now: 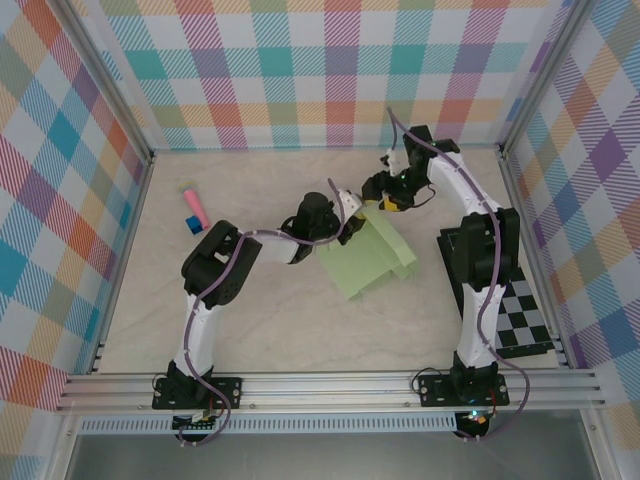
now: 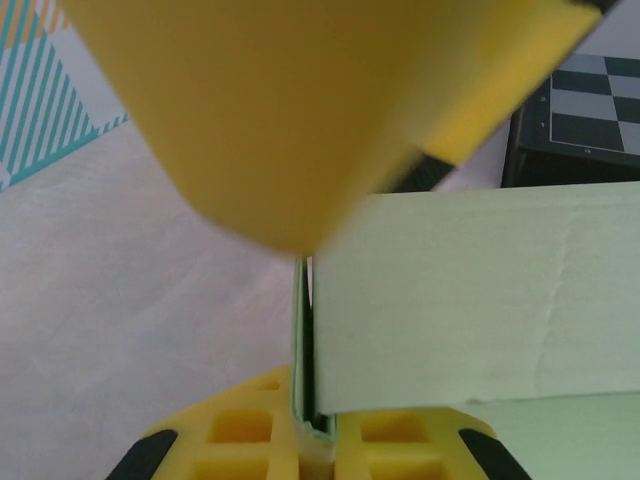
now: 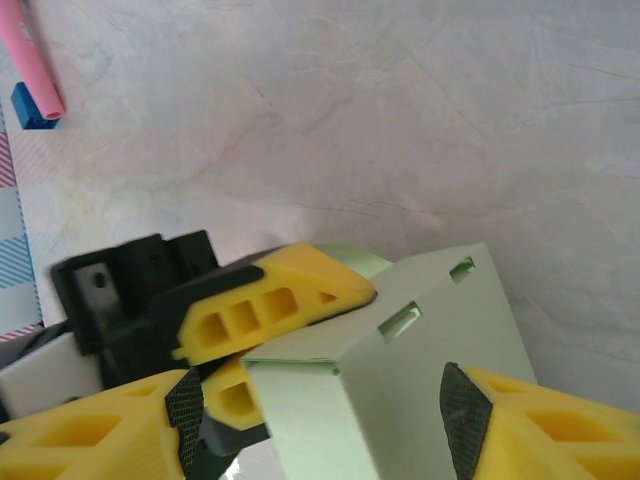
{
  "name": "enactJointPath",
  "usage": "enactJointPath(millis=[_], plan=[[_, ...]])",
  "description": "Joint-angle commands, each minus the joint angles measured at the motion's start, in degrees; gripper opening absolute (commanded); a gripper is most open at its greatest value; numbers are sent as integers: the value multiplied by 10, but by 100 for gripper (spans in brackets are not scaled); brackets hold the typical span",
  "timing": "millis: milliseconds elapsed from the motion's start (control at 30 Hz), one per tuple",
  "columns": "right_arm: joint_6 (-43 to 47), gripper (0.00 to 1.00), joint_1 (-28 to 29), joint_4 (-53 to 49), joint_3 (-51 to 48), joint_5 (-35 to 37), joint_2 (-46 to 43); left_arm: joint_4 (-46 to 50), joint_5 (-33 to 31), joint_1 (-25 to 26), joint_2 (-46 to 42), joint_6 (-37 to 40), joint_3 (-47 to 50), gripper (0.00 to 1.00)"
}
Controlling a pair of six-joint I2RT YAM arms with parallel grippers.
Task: Fold the paper box
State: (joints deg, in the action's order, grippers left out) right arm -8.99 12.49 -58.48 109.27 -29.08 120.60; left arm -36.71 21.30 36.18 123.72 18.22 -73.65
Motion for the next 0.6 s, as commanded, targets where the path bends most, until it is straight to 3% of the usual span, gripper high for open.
enactJointPath(millis=[0,100,200,567], plan=[[7,67,-3,-4,-10,2,-14,93,-12,11,16,38,-37,12],[5,67,-3,7,-23,18,-21,91,-37,18,17,55,-34,16],[1,67,-7,10,-24,17,-18,88,-46,25,16,70,-30,35],[24,67,-9,18,-19,30,-19,66,-75,25,8,75,-7,37]])
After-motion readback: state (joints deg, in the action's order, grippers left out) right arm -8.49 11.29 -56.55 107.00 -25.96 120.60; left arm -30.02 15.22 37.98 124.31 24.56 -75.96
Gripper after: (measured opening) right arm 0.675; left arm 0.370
